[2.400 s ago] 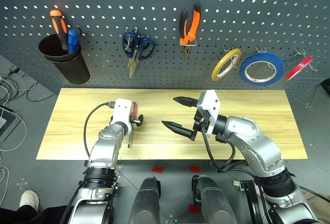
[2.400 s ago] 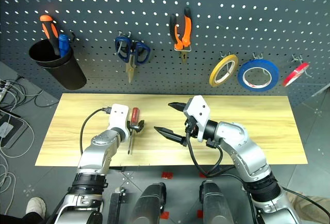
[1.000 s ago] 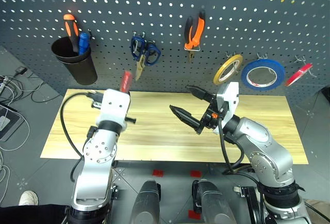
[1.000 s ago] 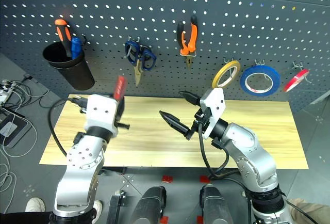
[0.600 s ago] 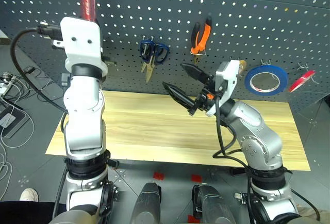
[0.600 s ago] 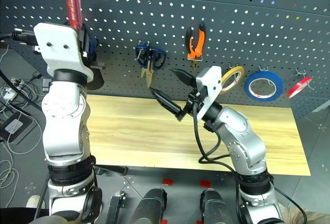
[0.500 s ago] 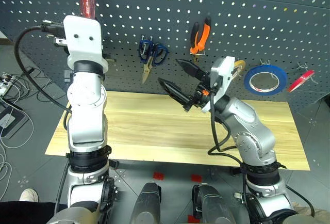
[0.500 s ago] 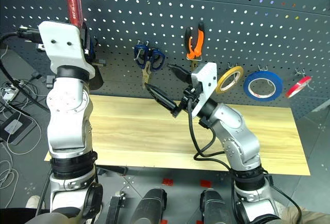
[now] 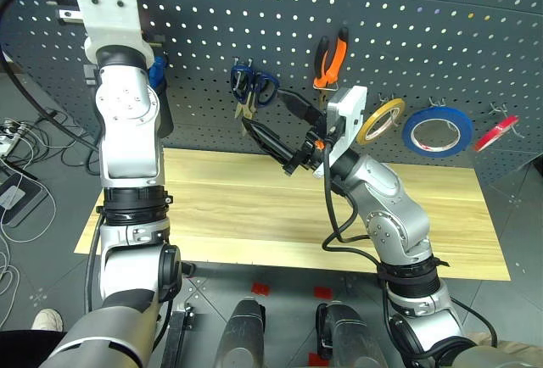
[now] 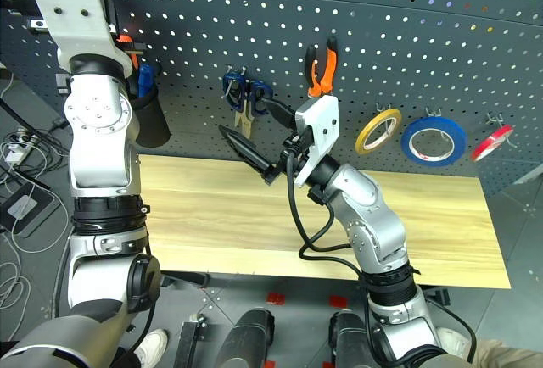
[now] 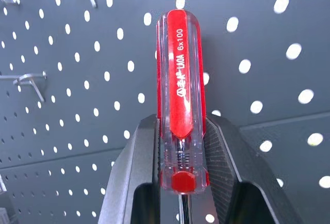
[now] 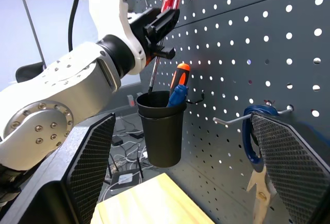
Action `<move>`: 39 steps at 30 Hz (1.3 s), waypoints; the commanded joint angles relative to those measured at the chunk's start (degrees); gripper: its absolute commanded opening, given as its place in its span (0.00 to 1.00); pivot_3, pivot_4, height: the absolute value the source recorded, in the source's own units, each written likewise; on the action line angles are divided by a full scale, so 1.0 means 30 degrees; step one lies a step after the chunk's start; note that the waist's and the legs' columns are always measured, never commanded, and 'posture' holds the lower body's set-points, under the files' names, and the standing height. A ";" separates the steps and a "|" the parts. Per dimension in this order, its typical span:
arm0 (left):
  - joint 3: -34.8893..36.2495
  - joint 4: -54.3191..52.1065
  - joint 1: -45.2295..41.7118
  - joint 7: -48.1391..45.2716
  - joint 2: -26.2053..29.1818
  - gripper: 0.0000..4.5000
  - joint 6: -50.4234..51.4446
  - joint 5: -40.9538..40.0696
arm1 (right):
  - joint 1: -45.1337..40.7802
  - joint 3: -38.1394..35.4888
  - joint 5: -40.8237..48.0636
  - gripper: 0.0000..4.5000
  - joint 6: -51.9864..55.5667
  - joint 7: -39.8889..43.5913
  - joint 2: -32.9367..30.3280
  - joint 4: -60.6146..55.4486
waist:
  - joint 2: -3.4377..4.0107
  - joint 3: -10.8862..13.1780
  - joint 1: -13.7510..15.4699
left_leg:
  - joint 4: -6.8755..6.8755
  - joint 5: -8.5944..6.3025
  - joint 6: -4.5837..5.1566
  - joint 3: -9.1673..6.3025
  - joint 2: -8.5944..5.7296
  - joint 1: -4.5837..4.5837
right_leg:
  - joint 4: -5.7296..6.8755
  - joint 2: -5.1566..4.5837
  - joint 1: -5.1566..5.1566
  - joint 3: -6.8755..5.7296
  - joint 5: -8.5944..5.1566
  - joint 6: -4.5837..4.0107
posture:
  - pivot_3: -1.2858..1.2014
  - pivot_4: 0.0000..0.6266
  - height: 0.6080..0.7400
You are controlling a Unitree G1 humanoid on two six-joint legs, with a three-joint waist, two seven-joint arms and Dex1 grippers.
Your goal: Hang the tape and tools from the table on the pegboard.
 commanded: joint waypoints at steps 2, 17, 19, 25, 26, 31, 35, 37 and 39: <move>0.0460 -0.0518 0.0607 0.0383 0.0142 0.19 -0.0515 -0.0209 | -0.0171 -0.0039 -0.0020 1.00 -0.0456 -0.0055 0.0045 -0.0593 | 0.0001 -0.0001 -0.0018 | 0.0000 0.0000 0.0000 0.0000 0.0000 0.0002 | 0.0000 0.0000 0.0000 0.0000 0.0000 0.0000 | 0.60 0.31 1.00; 0.0701 -0.1801 0.2089 0.0887 -0.0422 0.78 0.0452 -0.0631 | -0.0151 -0.0007 -0.0326 1.00 -0.0792 0.0108 -0.0216 -0.0154 | -0.0003 -0.0005 -0.0020 | 0.0007 0.0000 0.0001 0.0001 0.0006 0.0007 | 0.0023 0.0005 -0.0002 0.0005 0.0001 -0.0001 | 0.60 0.32 1.00; 0.0716 -0.1861 0.2091 0.0897 -0.0480 0.90 0.0511 -0.0717 | -0.0153 0.0017 -0.0352 1.00 -0.0849 0.0103 -0.0194 -0.0096 | -0.0004 -0.0005 -0.0017 | 0.0008 0.0000 0.0001 0.0002 0.0006 0.0006 | 0.0024 0.0005 -0.0002 0.0006 0.0001 -0.0001 | 0.60 0.32 1.00; 0.0260 -0.2952 0.2011 -0.0692 -0.1180 0.99 0.1320 -0.2241 | 0.0026 -0.0090 -0.0392 1.00 -0.0833 0.0059 -0.0401 -0.0350 | -0.0007 -0.0007 0.0011 | 0.0010 0.0000 0.0000 0.0003 0.0006 0.0005 | 0.0027 0.0004 -0.0001 0.0006 0.0001 -0.0001 | 0.60 0.31 1.00; 0.0116 -0.3318 0.2035 -0.1026 -0.1297 0.99 0.1556 -0.2454 | 0.0073 -0.0167 -0.0381 1.00 -0.0772 0.0051 -0.0520 -0.0508 | -0.0008 -0.0007 0.0010 | 0.0012 0.0000 0.0000 0.0003 0.0006 0.0005 | 0.0027 0.0004 -0.0001 0.0005 0.0001 -0.0002 | 0.60 0.31 1.00; -0.0867 -0.5718 0.2607 -0.2406 -0.1711 0.99 0.3123 -0.3077 | 0.0506 -0.0777 -0.0507 1.00 -0.0733 -0.0356 -0.1420 -0.1857 | -0.0009 -0.0010 0.0009 | 0.0011 0.0000 0.0000 0.0008 0.0009 0.0005 | 0.0034 0.0005 -0.0002 0.0014 0.0001 -0.0002 | 0.60 0.30 1.00; -0.2361 -0.9102 0.4771 -0.3574 -0.2217 0.99 0.5086 -0.3361 | 0.1737 -0.1338 -0.1591 1.00 0.0209 -0.1850 -0.2743 -0.3699 | -0.0017 -0.0045 0.0025 | 0.0009 -0.0001 0.0001 0.0011 0.0001 -0.0002 | 0.0028 -0.0013 0.0009 0.0023 0.0001 -0.0002 | 0.60 0.30 1.00; -0.2714 -1.0327 0.5960 -0.3843 -0.2503 0.99 0.5943 -0.3553 | 0.2563 -0.1492 -0.1899 1.00 0.0694 -0.2438 -0.3209 -0.4263 | -0.0019 -0.0133 0.0016 | 0.0013 0.0000 0.0001 0.0022 0.0003 0.0003 | 0.0025 -0.0016 0.0008 0.0035 0.0001 -0.0002 | 0.60 0.30 1.00; -0.3262 -1.1609 0.7728 -0.4189 -0.2868 0.99 0.6772 -0.3849 | 0.3851 -0.1636 -0.2726 1.00 0.0789 -0.3156 -0.3679 -0.4580 | -0.0002 -0.0252 0.0003 | 0.0006 -0.0001 0.0002 0.0022 0.0015 0.0019 | 0.0036 0.0005 0.0011 0.0041 0.0001 -0.0002 | 0.60 0.30 1.00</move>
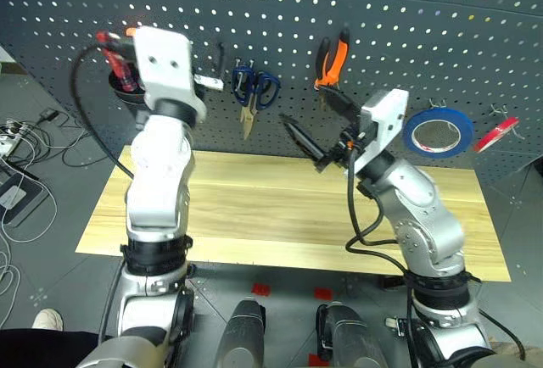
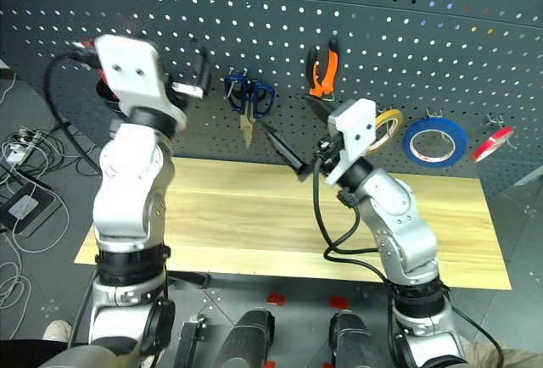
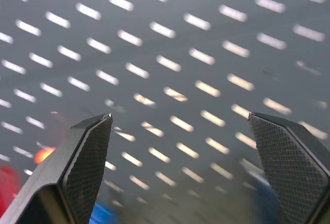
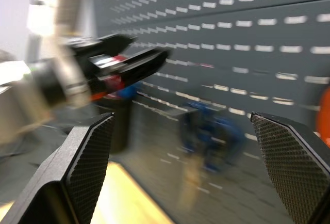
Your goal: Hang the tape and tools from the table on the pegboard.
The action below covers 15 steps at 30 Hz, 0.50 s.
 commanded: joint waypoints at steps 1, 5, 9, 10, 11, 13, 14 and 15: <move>-0.0896 -0.2846 0.2312 -0.0631 -0.0388 0.99 0.1248 -0.0399 | 0.1792 -0.0509 -0.1155 1.00 0.0161 -0.1255 -0.0469 -0.1334 | 0.0020 -0.0130 -0.0014 | -0.0010 -0.0001 0.0002 0.0006 0.0004 0.0007 | -0.0007 0.0005 0.0004 0.0008 0.0000 0.0000 | 0.60 0.30 1.00; -0.1491 -0.4071 0.5874 -0.0516 -0.1509 0.99 0.2257 -0.0839 | 0.3979 -0.0558 -0.2531 1.00 0.0094 -0.2565 -0.0682 -0.1453 | 0.0031 -0.0274 -0.0025 | -0.0015 -0.0008 0.0012 0.0052 0.0000 0.0036 | -0.0013 -0.0002 0.0025 0.0059 -0.0001 0.0000 | 0.59 0.30 1.00; -0.1436 -0.3565 0.7950 -0.0447 -0.2251 0.99 0.2650 -0.1077 | 0.5807 -0.0542 -0.3443 1.00 0.0294 -0.3546 -0.0541 -0.1344 | 0.0044 -0.0425 -0.0020 | -0.0011 -0.0010 0.0018 0.0046 0.0003 0.0037 | -0.0009 0.0003 0.0026 0.0054 0.0000 0.0000 | 0.59 0.29 1.00; -0.1376 -0.3162 0.8281 -0.0505 -0.2332 0.99 0.2596 -0.1122 | 0.6231 -0.0533 -0.3712 1.00 0.0317 -0.3726 -0.0571 -0.1190 | 0.0055 -0.0519 0.0001 | -0.0011 -0.0011 0.0019 0.0046 0.0002 0.0036 | -0.0016 0.0003 0.0028 0.0054 -0.0001 0.0000 | 0.59 0.29 1.00; -0.1209 -0.2403 0.8622 -0.0617 -0.2482 0.99 0.2401 -0.1297 | 0.6716 -0.0662 -0.3912 1.00 0.0650 -0.4039 -0.0495 -0.0788 | 0.0063 -0.0587 0.0013 | -0.0011 -0.0015 0.0027 0.0045 -0.0003 0.0035 | -0.0034 0.0000 0.0040 0.0052 0.0000 0.0000 | 0.59 0.29 1.00; -0.1047 -0.1136 0.8987 -0.0974 -0.2602 0.99 0.2163 -0.1646 | 0.7274 -0.0985 -0.4192 1.00 0.1226 -0.4672 -0.0275 -0.0065 | 0.0067 -0.0773 0.0004 | -0.0010 -0.0036 0.0063 0.0051 -0.0014 0.0053 | -0.0039 -0.0007 0.0056 0.0057 0.0000 0.0000 | 0.59 0.29 1.00; -0.0971 -0.0452 0.9051 -0.1114 -0.2601 0.99 0.1879 -0.1729 | 0.7481 -0.1235 -0.4178 1.00 0.1485 -0.4989 -0.0071 0.0323 | 0.0080 -0.0877 0.0004 | -0.0016 -0.0042 0.0075 0.0053 -0.0014 0.0055 | -0.0045 -0.0007 0.0059 0.0058 -0.0001 0.0000 | 0.59 0.29 1.00; -0.0937 0.0095 0.9051 -0.1219 -0.2571 0.99 0.1603 -0.1753 | 0.7632 -0.1462 -0.4184 1.00 0.1609 -0.5230 0.0104 0.0638 | 0.0085 -0.0912 0.0002 | -0.0017 -0.0057 0.0102 0.0052 -0.0014 0.0064 | -0.0045 -0.0004 0.0064 0.0056 -0.0001 0.0000 | 0.59 0.29 1.00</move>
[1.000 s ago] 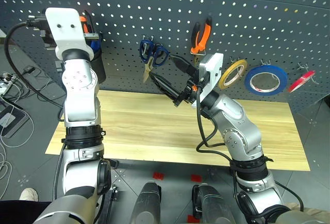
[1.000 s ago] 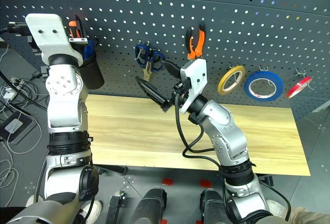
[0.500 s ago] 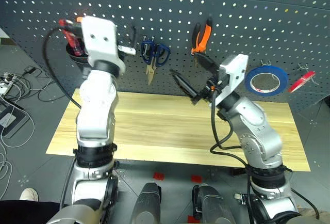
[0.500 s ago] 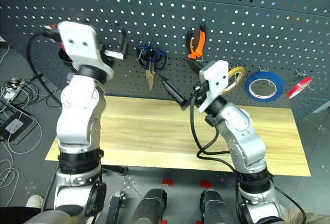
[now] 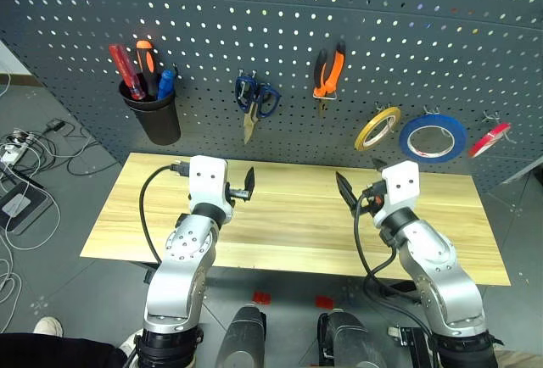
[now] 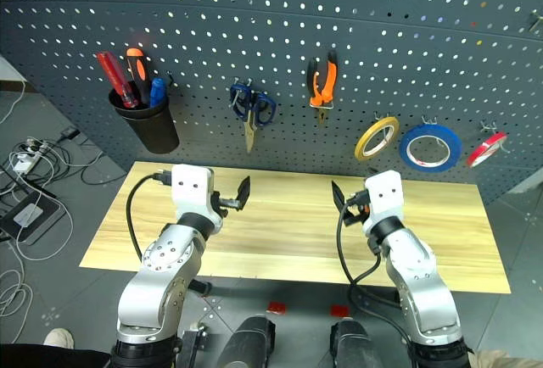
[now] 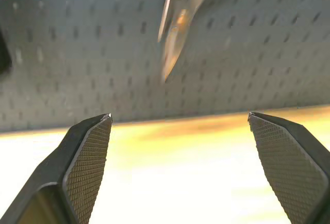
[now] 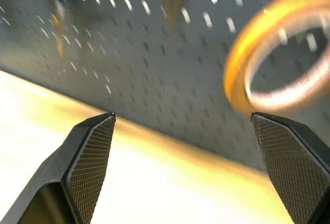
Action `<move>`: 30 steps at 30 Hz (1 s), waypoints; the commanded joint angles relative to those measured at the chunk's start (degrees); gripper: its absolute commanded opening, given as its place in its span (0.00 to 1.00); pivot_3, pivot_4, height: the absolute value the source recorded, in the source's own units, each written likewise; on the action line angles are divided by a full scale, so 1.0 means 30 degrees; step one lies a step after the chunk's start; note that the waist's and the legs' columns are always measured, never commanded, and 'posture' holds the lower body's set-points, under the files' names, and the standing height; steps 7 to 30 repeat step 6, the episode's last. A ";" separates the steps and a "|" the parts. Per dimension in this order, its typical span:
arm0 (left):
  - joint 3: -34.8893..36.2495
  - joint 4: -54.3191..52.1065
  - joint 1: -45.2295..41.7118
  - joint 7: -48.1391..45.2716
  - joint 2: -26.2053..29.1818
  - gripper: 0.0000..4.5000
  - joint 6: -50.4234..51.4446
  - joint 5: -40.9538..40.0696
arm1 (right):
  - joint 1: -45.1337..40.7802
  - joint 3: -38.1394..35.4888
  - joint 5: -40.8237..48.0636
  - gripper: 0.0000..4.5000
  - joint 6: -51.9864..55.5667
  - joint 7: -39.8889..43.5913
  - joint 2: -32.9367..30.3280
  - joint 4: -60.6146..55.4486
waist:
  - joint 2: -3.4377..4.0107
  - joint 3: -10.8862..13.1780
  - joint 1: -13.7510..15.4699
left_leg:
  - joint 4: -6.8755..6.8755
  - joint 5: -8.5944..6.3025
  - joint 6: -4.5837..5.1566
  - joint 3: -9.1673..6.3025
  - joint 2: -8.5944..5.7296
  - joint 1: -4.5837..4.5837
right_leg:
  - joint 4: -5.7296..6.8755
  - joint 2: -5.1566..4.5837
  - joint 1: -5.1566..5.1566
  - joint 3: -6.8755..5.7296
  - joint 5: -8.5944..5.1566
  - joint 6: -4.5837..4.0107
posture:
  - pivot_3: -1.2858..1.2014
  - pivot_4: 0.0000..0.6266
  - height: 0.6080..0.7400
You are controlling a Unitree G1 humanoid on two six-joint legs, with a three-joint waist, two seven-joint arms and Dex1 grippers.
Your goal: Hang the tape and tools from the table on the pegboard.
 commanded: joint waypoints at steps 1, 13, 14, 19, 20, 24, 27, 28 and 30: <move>0.0175 0.1641 0.0113 -0.0509 -0.0074 0.99 -0.0997 -0.0329 | 0.0481 -0.1075 -0.0206 1.00 0.0430 -0.1004 0.0449 0.0827 | 0.0013 -0.0050 -0.0001 | 0.0001 -0.0005 0.0009 0.0003 0.0000 0.0003 | 0.0001 0.0001 0.0000 0.0002 0.0000 0.0000 | 0.59 0.29 1.00; 0.0018 0.3720 0.0049 -0.0899 0.0124 0.99 -0.1899 -0.0137 | 0.1129 -0.1396 -0.0481 1.00 0.0075 -0.1407 0.0764 0.1795 | 0.0050 -0.0106 -0.0032 | 0.0001 -0.0013 0.0023 0.0010 -0.0003 0.0001 | -0.0004 0.0005 -0.0002 0.0008 -0.0001 -0.0001 | 0.58 0.29 1.00; 0.0018 0.3720 0.0049 -0.0899 0.0124 0.99 -0.1899 -0.0137 | 0.1129 -0.1396 -0.0481 1.00 0.0075 -0.1407 0.0764 0.1795 | 0.0050 -0.0106 -0.0032 | 0.0001 -0.0013 0.0023 0.0010 -0.0003 0.0001 | -0.0004 0.0005 -0.0002 0.0008 -0.0001 -0.0001 | 0.58 0.29 1.00; 0.0018 0.3720 0.0049 -0.0899 0.0124 0.99 -0.1899 -0.0137 | 0.1129 -0.1396 -0.0481 1.00 0.0075 -0.1407 0.0764 0.1795 | 0.0050 -0.0106 -0.0032 | 0.0001 -0.0013 0.0023 0.0010 -0.0003 0.0001 | -0.0004 0.0005 -0.0002 0.0008 -0.0001 -0.0001 | 0.58 0.29 1.00; 0.0018 0.3720 0.0049 -0.0899 0.0124 0.99 -0.1899 -0.0137 | 0.1129 -0.1396 -0.0481 1.00 0.0075 -0.1407 0.0764 0.1795 | 0.0050 -0.0106 -0.0032 | 0.0001 -0.0013 0.0023 0.0010 -0.0003 0.0001 | -0.0004 0.0005 -0.0002 0.0008 -0.0001 -0.0001 | 0.58 0.29 1.00; 0.0018 0.3720 0.0049 -0.0899 0.0124 0.99 -0.1899 -0.0137 | 0.1129 -0.1396 -0.0481 1.00 0.0075 -0.1407 0.0764 0.1795 | 0.0050 -0.0106 -0.0032 | 0.0001 -0.0013 0.0023 0.0010 -0.0003 0.0001 | -0.0004 0.0005 -0.0002 0.0008 -0.0001 -0.0001 | 0.58 0.29 1.00; 0.0018 0.3720 0.0049 -0.0899 0.0124 0.99 -0.1899 -0.0137 | 0.1129 -0.1396 -0.0481 1.00 0.0075 -0.1407 0.0764 0.1795 | 0.0050 -0.0106 -0.0032 | 0.0001 -0.0013 0.0023 0.0010 -0.0003 0.0001 | -0.0004 0.0005 -0.0002 0.0008 -0.0001 -0.0001 | 0.58 0.29 1.00; 0.0018 0.3720 0.0049 -0.0899 0.0124 0.99 -0.1899 -0.0137 | 0.1129 -0.1396 -0.0481 1.00 0.0075 -0.1407 0.0764 0.1795 | 0.0050 -0.0106 -0.0032 | 0.0001 -0.0013 0.0023 0.0010 -0.0003 0.0001 | -0.0004 0.0005 -0.0002 0.0008 -0.0001 -0.0001 | 0.58 0.29 1.00; 0.0018 0.3720 0.0049 -0.0899 0.0124 0.99 -0.1899 -0.0137 | 0.1129 -0.1396 -0.0481 1.00 0.0075 -0.1407 0.0764 0.1795 | 0.0050 -0.0106 -0.0032 | 0.0001 -0.0013 0.0023 0.0010 -0.0003 0.0001 | -0.0004 0.0005 -0.0002 0.0008 -0.0001 -0.0001 | 0.58 0.29 1.00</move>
